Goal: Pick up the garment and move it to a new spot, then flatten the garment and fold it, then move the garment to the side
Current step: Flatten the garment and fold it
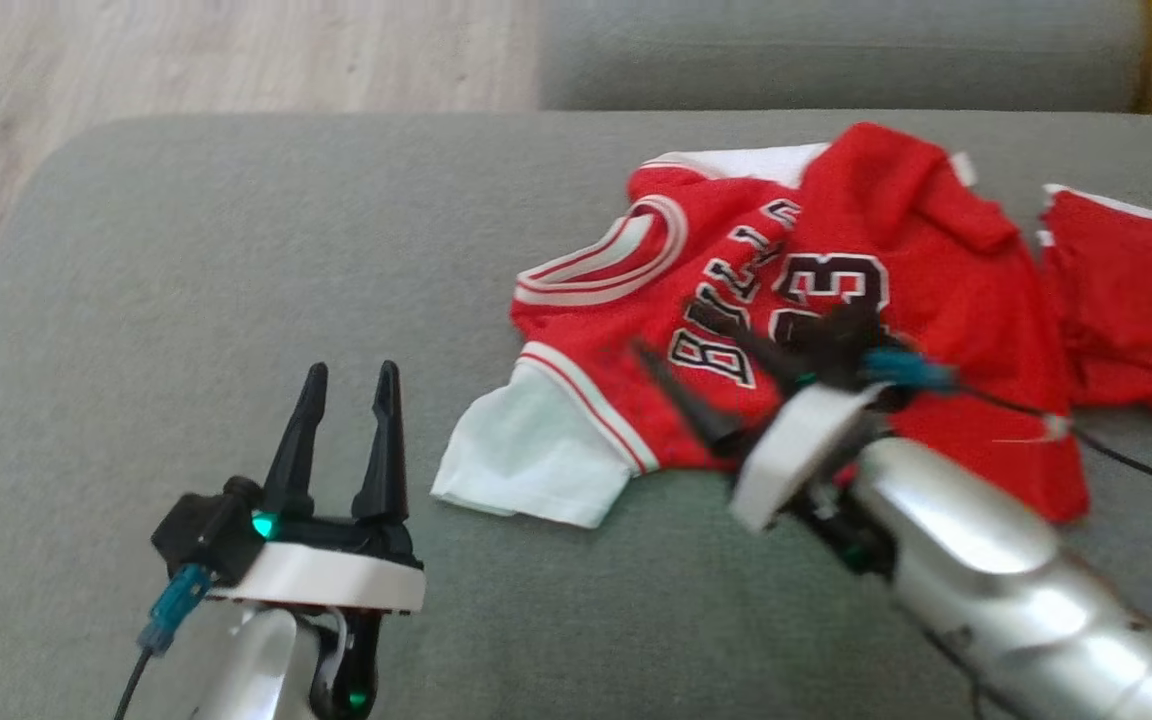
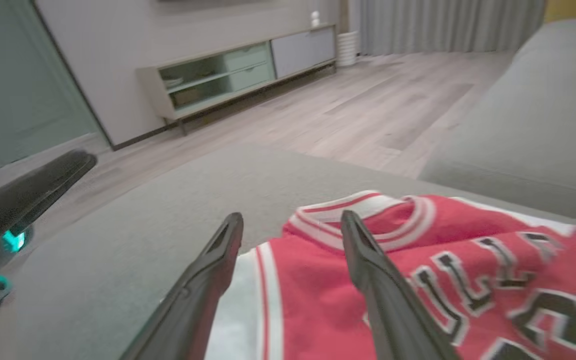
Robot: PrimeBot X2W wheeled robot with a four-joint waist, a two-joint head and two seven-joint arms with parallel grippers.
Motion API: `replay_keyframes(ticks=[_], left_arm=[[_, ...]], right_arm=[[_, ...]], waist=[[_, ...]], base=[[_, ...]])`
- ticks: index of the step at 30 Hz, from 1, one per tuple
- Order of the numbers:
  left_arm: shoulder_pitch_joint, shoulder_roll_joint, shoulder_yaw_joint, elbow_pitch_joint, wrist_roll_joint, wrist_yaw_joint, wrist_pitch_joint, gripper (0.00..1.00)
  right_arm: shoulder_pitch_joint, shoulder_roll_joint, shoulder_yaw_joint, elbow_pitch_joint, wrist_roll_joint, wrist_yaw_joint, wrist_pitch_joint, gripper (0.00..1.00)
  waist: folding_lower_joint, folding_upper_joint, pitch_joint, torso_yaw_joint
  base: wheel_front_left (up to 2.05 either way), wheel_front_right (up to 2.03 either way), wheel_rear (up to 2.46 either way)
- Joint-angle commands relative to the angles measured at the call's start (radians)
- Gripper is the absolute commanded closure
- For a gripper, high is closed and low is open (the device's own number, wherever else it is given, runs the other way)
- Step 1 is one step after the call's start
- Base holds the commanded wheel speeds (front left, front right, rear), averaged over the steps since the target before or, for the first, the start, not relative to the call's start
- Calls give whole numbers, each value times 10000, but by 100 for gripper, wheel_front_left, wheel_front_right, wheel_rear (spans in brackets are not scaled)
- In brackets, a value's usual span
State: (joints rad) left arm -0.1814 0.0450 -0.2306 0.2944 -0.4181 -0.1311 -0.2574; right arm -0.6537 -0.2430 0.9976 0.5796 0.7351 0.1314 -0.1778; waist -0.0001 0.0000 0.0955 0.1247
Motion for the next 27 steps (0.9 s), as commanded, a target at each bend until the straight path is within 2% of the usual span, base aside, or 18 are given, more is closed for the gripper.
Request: replay_keyframes(ticks=[1, 5, 8, 12, 16, 20, 27], left_arm=[[-188, 53, 423, -386, 84, 13, -44, 0], [-90, 53, 488, -454, 128, 9, -44, 0], [-29, 53, 479, -464, 180, 7, -44, 0], [18, 53, 330, -417, 242, 6, -44, 0], [42, 53, 143, -247, 293, 6, -44, 0], [6, 61, 88, -47, 345, 5, -44, 0], [-181, 202, -18, 943, 606, 81, -4, 0]], right_arm=[[314, -213, -489, -353, -125, -7, -187, 0], [1025, -693, -2331, -481, -539, -7, -440, 0], [1640, -792, -3999, -368, -1475, -7, -665, 0], [2754, -369, -6368, -470, -3039, -7, -814, 0], [4054, 575, -8440, -1209, -4665, -7, -833, 0], [4791, 1400, -9356, -2004, -5521, -7, -836, 0], [4952, 1778, -9634, -2600, -5943, -7, -837, 0]], waist=[[1, 0, -266, -411], [1, 0, -375, -734], [1, 0, -378, -895], [1, 0, -329, -986], [1, 0, -270, -971], [1, 0, -188, -962], [1, 0, -91, -1013]], base=[[0, 0, 0], [0, 0, 0], [0, 0, 0], [0, 0, 0], [0, 0, 0], [0, 0, 0], [0, 0, 0]])
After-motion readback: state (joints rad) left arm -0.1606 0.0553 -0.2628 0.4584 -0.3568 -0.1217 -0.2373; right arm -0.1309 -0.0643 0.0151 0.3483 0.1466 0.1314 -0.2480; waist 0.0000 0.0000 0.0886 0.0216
